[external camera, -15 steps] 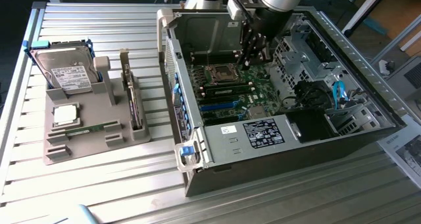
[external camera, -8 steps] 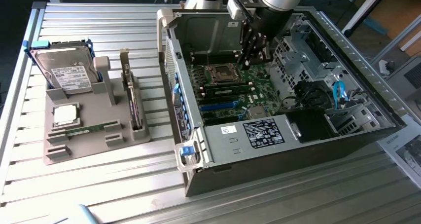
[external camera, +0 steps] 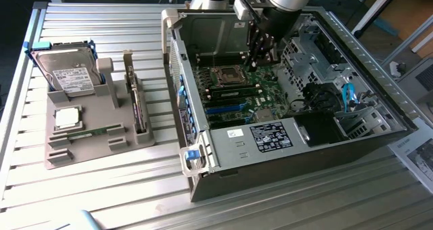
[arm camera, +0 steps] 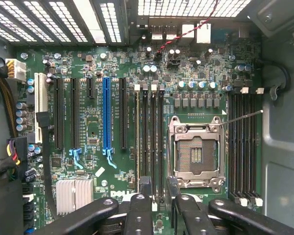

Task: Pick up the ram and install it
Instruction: 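Press down the ram until it locks into place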

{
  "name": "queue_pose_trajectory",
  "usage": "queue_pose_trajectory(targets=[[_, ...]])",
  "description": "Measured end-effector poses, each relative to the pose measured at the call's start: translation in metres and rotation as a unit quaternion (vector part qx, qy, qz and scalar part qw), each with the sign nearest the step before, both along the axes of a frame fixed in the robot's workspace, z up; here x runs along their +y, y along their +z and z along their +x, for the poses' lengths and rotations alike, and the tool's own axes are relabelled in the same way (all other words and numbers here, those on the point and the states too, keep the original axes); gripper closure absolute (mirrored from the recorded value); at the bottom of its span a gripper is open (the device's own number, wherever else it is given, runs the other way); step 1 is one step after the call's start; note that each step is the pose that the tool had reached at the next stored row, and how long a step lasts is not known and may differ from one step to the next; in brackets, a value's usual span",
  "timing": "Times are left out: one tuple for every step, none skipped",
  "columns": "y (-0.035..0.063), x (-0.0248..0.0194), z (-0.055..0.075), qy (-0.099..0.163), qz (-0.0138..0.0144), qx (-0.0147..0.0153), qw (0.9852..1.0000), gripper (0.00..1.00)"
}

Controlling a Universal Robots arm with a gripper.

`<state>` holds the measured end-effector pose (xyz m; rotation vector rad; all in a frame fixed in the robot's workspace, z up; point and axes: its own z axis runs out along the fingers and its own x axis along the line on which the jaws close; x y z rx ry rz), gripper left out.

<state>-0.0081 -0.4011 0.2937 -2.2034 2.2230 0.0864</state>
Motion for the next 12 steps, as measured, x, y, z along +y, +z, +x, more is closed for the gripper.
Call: queue_pose_trajectory(targets=[[0.0000, 0.0000, 0.0000, 0.000, 0.0000, 0.0000, 1.0000, 0.82], [0.0000, 0.0000, 0.0000, 0.000, 0.0000, 0.0000, 1.0000, 0.89], [0.0000, 0.0000, 0.0000, 0.000, 0.0000, 0.0000, 1.0000, 0.90], [0.0000, 0.0000, 0.0000, 0.000, 0.0000, 0.0000, 1.0000, 0.90], [0.0000, 0.0000, 0.0000, 0.000, 0.0000, 0.0000, 1.0000, 0.90], [0.0000, 0.0000, 0.0000, 0.000, 0.0000, 0.0000, 1.0000, 0.90], [0.0000, 0.0000, 0.0000, 0.000, 0.0000, 0.0000, 1.0000, 0.90], [0.0000, 0.0000, 0.0000, 0.000, 0.0000, 0.0000, 1.0000, 0.90], [0.0000, 0.0000, 0.0000, 0.000, 0.0000, 0.0000, 1.0000, 0.90], [0.0000, 0.0000, 0.0000, 0.000, 0.0000, 0.0000, 1.0000, 0.90], [0.0000, 0.0000, 0.0000, 0.000, 0.0000, 0.0000, 1.0000, 0.90], [0.0000, 0.0000, 0.0000, 0.000, 0.0000, 0.0000, 1.0000, 0.90]])
